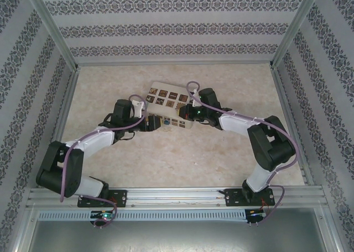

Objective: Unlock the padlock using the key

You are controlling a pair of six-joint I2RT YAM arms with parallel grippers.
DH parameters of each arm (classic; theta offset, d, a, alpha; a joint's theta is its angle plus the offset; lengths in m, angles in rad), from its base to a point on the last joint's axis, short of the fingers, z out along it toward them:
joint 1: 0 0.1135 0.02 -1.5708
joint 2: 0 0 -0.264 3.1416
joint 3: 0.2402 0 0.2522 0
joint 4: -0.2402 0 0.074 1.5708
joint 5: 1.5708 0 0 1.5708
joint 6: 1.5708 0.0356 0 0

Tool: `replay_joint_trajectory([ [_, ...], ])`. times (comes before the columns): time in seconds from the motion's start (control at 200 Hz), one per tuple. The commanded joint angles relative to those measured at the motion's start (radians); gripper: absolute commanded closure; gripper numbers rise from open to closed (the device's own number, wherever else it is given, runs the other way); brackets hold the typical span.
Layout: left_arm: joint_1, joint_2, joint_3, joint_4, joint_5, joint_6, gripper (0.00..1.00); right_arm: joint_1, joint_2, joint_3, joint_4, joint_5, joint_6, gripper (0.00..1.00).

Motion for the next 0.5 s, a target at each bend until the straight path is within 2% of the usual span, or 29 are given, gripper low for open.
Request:
replay_joint_trajectory([
  [0.0, -0.01, 0.039, 0.036, 0.052, 0.024, 0.05, 0.27, -0.005, 0.024, 0.047, -0.006, 0.012, -0.005, 1.0],
  [0.225, -0.011, 0.08, 0.044, 0.038, 0.018, 0.086, 0.28, -0.005, 0.045, 0.072, -0.024, 0.009, -0.016, 1.0],
  [0.495, -0.011, 0.126, 0.036, 0.11, 0.035, 0.064, 0.29, -0.005, 0.071, 0.114, -0.031, -0.012, -0.027, 1.0],
])
